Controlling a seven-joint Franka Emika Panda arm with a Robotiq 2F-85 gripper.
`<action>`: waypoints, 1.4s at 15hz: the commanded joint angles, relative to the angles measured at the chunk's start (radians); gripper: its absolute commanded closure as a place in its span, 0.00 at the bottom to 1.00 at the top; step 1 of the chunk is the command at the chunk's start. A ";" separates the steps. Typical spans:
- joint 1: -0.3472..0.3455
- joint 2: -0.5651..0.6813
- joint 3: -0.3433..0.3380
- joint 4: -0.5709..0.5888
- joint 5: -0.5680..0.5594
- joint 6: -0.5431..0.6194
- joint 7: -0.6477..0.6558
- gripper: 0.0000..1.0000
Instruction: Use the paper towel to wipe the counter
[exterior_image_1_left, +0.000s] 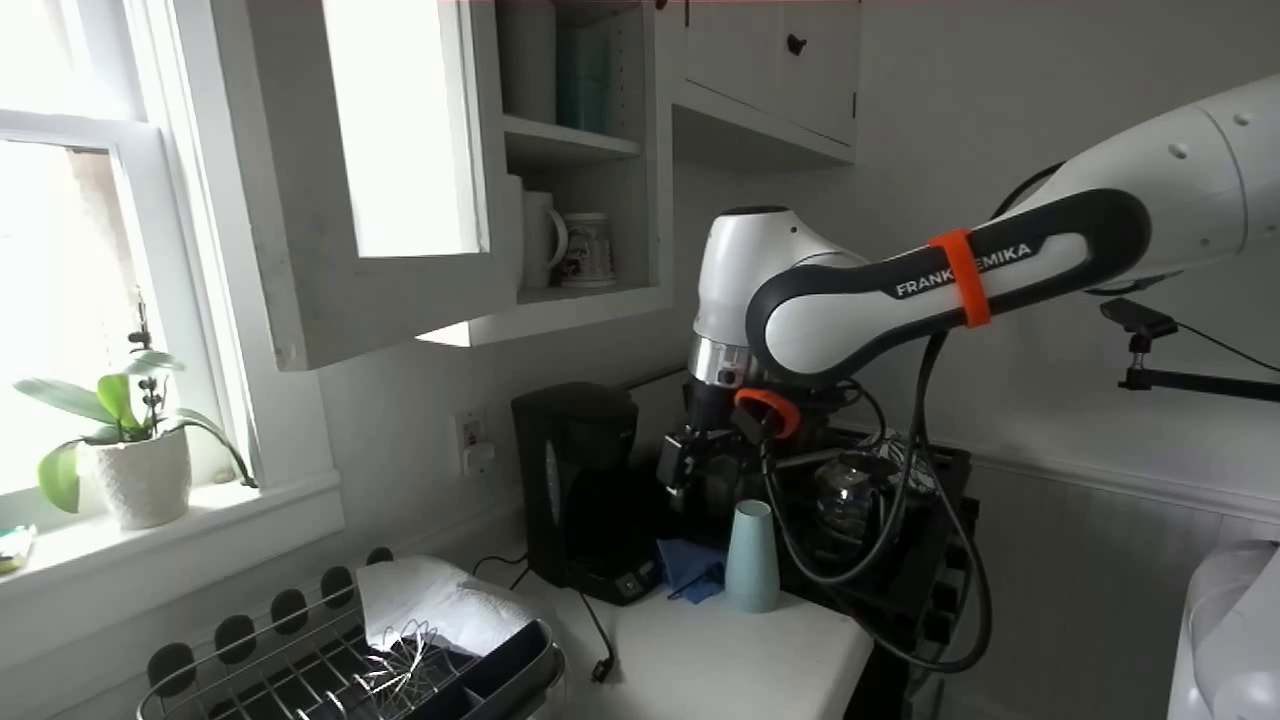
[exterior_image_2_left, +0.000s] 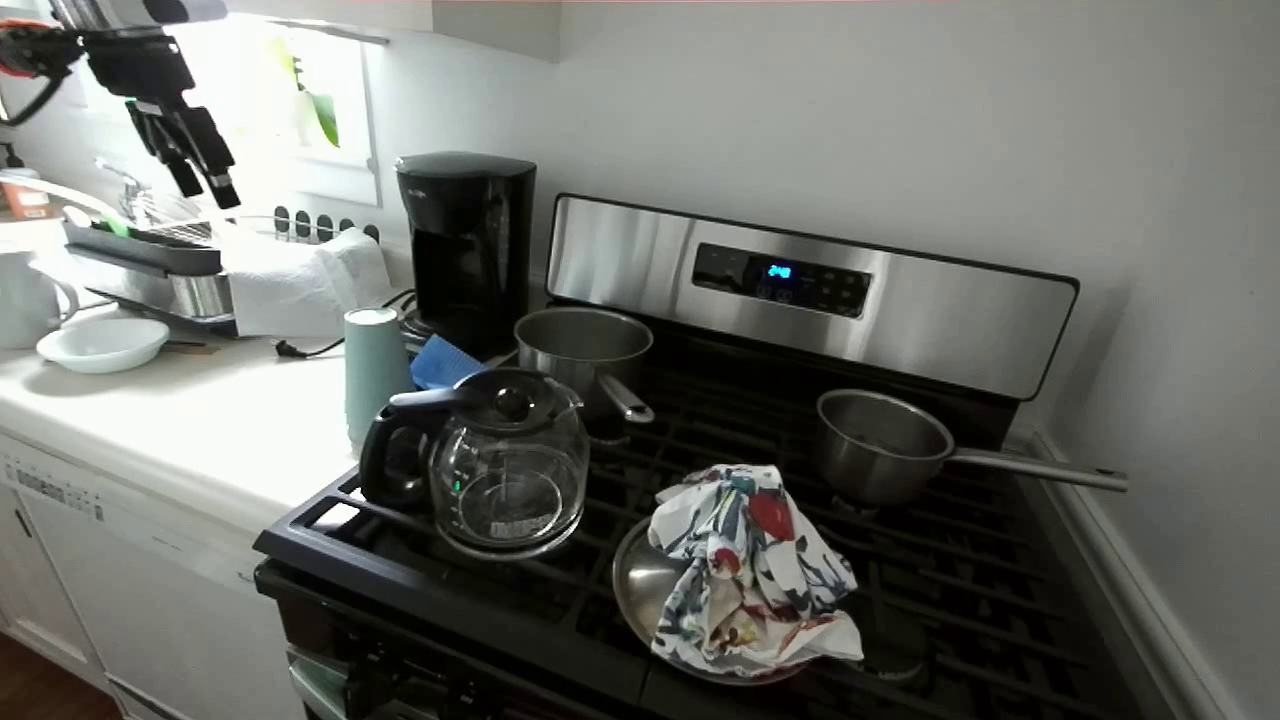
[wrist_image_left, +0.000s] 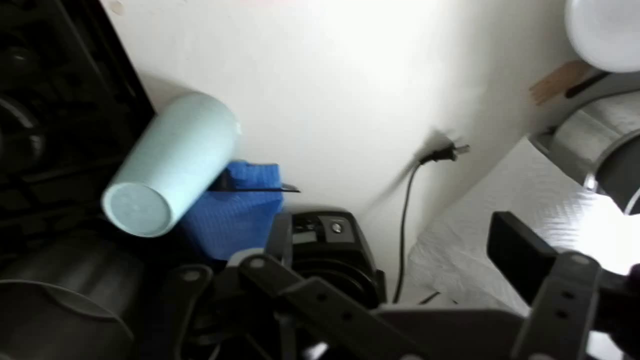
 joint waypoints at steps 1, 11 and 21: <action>0.071 0.149 -0.038 0.089 0.116 0.125 -0.111 0.00; 0.159 0.464 -0.033 0.359 0.449 0.174 -0.328 0.00; 0.164 0.514 -0.029 0.395 0.440 0.181 -0.310 0.00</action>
